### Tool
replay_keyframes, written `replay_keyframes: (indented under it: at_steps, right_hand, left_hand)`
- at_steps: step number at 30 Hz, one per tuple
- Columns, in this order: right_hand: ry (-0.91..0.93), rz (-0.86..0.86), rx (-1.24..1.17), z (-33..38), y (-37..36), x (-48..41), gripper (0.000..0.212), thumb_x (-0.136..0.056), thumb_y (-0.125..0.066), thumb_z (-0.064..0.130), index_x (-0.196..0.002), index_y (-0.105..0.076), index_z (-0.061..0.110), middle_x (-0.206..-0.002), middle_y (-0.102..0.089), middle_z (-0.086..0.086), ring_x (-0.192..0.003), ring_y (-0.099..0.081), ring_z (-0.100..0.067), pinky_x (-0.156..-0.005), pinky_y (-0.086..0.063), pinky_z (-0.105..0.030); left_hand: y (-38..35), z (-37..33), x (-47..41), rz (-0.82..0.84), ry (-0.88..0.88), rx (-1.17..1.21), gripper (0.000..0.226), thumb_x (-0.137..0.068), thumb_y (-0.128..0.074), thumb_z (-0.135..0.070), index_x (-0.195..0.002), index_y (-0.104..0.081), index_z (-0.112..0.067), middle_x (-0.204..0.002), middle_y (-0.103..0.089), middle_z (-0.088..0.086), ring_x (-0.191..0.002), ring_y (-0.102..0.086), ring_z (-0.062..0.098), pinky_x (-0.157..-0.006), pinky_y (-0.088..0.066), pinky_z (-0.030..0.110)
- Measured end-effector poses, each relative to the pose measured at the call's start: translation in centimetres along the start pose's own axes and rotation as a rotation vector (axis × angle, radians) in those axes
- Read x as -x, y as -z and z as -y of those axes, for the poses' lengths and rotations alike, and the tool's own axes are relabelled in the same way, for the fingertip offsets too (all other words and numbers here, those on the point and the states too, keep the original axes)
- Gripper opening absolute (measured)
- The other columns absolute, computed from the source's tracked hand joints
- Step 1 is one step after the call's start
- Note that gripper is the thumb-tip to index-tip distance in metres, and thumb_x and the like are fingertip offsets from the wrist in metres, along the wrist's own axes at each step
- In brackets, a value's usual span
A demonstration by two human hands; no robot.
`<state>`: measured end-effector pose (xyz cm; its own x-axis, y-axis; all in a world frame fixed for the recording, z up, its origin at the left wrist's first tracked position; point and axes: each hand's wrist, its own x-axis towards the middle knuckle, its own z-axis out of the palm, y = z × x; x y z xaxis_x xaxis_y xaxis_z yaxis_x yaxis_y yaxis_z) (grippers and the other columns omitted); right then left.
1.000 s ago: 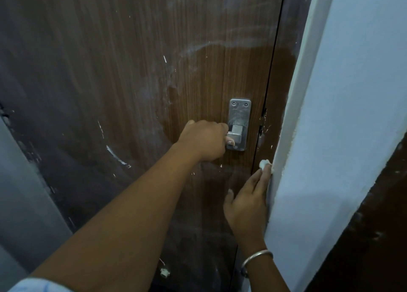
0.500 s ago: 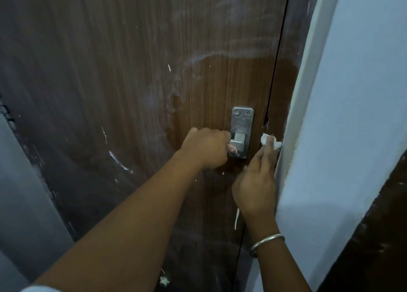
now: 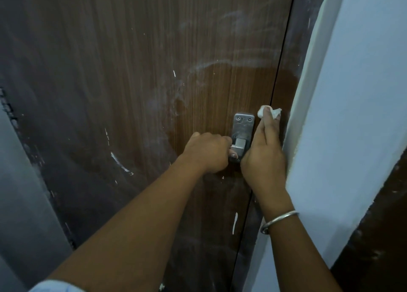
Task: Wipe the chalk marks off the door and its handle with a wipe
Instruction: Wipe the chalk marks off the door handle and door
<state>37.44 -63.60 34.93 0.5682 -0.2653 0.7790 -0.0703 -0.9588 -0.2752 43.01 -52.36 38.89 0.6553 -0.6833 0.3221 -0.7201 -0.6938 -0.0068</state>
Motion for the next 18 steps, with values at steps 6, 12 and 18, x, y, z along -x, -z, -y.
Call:
replay_keyframes:
  at_steps: [6,12,18]
  right_hand:
    - [0.136,0.214,0.087,1.6,2.4,-1.6,0.055,-0.088,-0.056,0.005,-0.137,-0.034,-0.007,-0.154,-0.02,-0.013,-0.142,-0.018,-0.03,-0.109,-0.033,-0.043]
    - [0.235,0.315,0.238,3.3,2.6,-3.2,0.056,-0.094,-0.042,0.015,-0.143,-0.023,-0.003,-0.158,-0.003,-0.006,-0.145,-0.003,-0.028,-0.117,-0.01,-0.041]
    - [0.174,0.135,0.273,4.3,3.2,-6.2,0.067,-0.096,-0.041,0.035,-0.144,-0.017,-0.006,-0.158,0.006,-0.01,-0.144,0.002,-0.03,-0.116,-0.005,-0.046]
  left_hand:
    - [0.3,-0.3,0.3,0.018,0.017,-0.039,0.024,-0.09,-0.045,-0.024,-0.113,-0.052,-0.017,-0.114,-0.06,0.006,-0.108,-0.053,0.027,-0.091,-0.035,0.04]
    - [0.2,0.3,1.5,-0.08,-0.033,-0.107,0.032,-0.092,-0.041,-0.026,-0.12,-0.047,-0.011,-0.12,-0.054,0.01,-0.112,-0.05,0.03,-0.097,-0.034,0.04]
    - [1.3,3.9,3.6,-0.246,-0.031,-0.002,0.032,-0.099,-0.03,-0.037,-0.111,-0.047,-0.013,-0.105,-0.05,0.005,-0.088,-0.045,0.017,-0.074,-0.031,0.029]
